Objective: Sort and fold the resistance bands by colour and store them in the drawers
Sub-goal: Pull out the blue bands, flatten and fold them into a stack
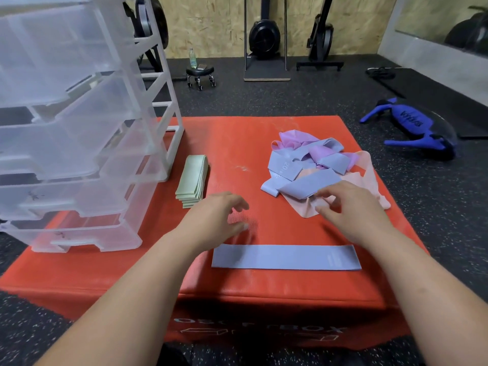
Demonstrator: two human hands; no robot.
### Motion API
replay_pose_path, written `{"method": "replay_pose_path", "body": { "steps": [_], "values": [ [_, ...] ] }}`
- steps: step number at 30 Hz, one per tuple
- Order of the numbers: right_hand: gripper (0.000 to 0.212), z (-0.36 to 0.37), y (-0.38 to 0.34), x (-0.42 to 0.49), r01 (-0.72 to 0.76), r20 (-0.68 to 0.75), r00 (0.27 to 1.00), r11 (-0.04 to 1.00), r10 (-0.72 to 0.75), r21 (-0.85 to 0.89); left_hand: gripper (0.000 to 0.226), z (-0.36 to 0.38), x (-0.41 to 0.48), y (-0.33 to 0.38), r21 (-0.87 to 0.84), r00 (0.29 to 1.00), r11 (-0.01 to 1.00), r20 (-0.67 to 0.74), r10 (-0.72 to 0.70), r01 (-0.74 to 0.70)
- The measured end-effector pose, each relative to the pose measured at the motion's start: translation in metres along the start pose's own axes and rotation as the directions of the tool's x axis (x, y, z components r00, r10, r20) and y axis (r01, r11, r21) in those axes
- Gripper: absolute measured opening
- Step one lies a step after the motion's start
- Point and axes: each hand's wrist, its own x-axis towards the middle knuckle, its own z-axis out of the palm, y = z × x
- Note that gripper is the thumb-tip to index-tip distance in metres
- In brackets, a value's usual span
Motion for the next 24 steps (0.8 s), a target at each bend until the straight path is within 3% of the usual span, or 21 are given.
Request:
{"method": "replay_pose_path", "body": {
  "steps": [5,10,16,20,24],
  "values": [
    [0.027,0.024,-0.006,0.034,-0.016,-0.043,0.999,0.999,0.015,-0.033,0.036,0.014,0.022,0.005,0.008,1.0,1.0,-0.018,-0.01,0.01],
    [0.034,0.046,-0.013,0.064,-0.019,-0.12,0.993,0.978,-0.006,-0.206,0.033,0.027,0.038,0.005,0.018,0.997,0.999,-0.073,-0.036,0.037],
    [0.037,0.073,-0.002,0.088,-0.055,-0.021,0.998,0.932,0.051,-0.358,0.034,0.035,0.053,0.006,-0.025,0.995,0.998,-0.075,-0.064,0.062],
    [0.029,0.065,-0.005,0.095,-0.033,-0.116,0.993,0.948,-0.004,-0.316,0.033,0.036,0.057,0.004,-0.039,0.995,0.996,-0.066,-0.078,0.076],
    [0.021,0.045,-0.011,0.09,-0.013,-0.22,0.975,0.995,-0.009,-0.1,0.028,0.032,0.059,0.008,-0.092,0.991,0.993,-0.106,-0.078,0.068]
  ]
}}
